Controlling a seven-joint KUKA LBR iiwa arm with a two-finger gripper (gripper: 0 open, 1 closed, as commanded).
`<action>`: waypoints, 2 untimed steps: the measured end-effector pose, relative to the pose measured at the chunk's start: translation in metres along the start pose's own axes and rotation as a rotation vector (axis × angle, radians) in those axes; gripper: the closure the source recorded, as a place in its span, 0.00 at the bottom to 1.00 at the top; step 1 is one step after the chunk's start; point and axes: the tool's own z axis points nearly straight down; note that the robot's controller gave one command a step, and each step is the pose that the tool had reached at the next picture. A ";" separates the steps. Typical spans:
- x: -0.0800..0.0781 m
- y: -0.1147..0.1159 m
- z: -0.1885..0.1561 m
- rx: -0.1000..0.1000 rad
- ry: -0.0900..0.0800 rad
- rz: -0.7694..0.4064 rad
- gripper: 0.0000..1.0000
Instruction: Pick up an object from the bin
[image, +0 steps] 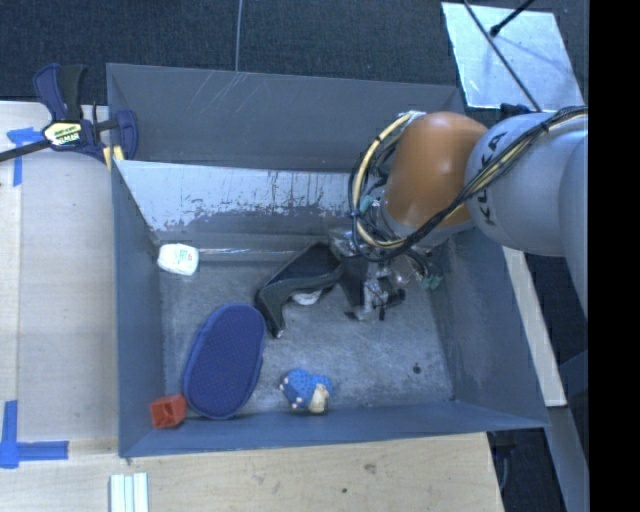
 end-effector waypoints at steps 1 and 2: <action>-0.001 -0.001 -0.001 0.001 -0.002 0.000 1.00; 0.031 -0.004 -0.147 0.003 -0.005 -0.019 1.00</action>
Offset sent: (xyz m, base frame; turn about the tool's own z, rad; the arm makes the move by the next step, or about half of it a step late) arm 0.0000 0.0000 0.0000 0.0000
